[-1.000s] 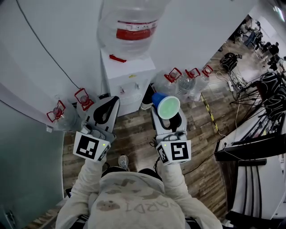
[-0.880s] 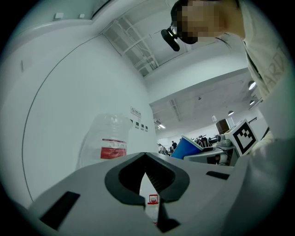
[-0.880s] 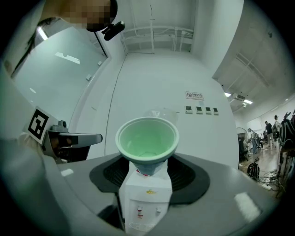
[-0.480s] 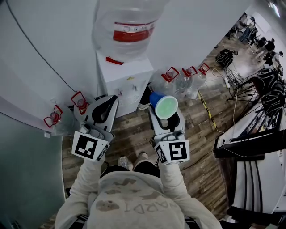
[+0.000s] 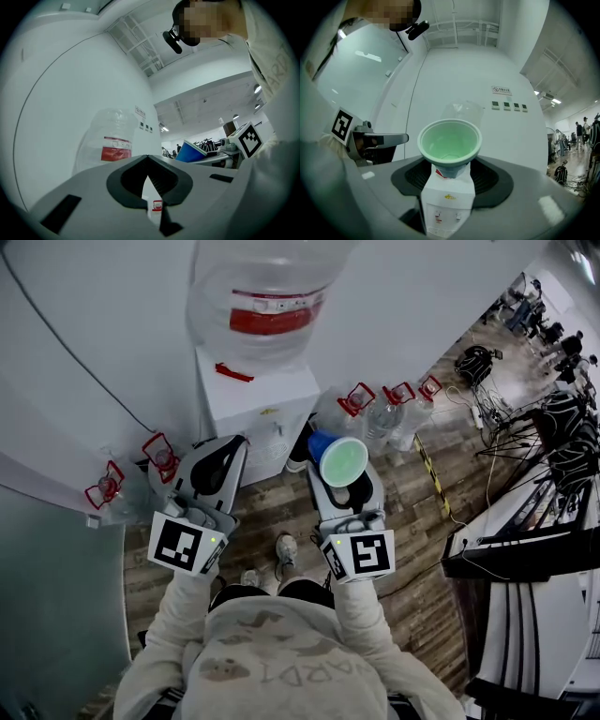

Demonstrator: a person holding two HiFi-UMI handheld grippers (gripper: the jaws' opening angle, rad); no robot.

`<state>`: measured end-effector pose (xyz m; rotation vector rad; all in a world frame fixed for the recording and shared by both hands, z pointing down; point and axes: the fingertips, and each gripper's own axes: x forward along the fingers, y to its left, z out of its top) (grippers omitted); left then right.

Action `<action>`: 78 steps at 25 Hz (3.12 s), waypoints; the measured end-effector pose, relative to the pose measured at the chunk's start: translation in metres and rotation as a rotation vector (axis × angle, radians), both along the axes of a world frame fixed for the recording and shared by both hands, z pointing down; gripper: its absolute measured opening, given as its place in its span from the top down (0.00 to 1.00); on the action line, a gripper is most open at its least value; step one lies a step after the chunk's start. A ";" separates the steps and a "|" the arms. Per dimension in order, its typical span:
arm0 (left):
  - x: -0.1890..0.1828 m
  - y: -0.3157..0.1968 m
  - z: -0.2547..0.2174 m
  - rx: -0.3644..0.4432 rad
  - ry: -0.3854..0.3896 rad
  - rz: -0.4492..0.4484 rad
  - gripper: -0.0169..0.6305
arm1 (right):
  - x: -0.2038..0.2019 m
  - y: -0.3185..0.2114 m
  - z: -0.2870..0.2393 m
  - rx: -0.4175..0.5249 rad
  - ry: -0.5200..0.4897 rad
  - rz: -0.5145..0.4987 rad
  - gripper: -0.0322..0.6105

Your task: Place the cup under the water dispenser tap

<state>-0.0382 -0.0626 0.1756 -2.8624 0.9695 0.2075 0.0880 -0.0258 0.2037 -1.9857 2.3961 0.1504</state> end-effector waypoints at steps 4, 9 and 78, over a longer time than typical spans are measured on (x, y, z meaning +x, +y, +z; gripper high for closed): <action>0.008 -0.019 -0.001 0.003 0.008 -0.032 0.97 | 0.007 -0.024 0.000 -0.005 0.007 -0.042 0.54; 0.016 -0.037 0.001 -0.002 0.008 -0.071 0.97 | 0.013 -0.051 0.005 -0.021 0.009 -0.097 0.54; 0.022 -0.065 0.266 -0.316 -0.114 -0.080 0.97 | -0.016 -0.143 0.384 -0.338 -0.032 -0.235 0.54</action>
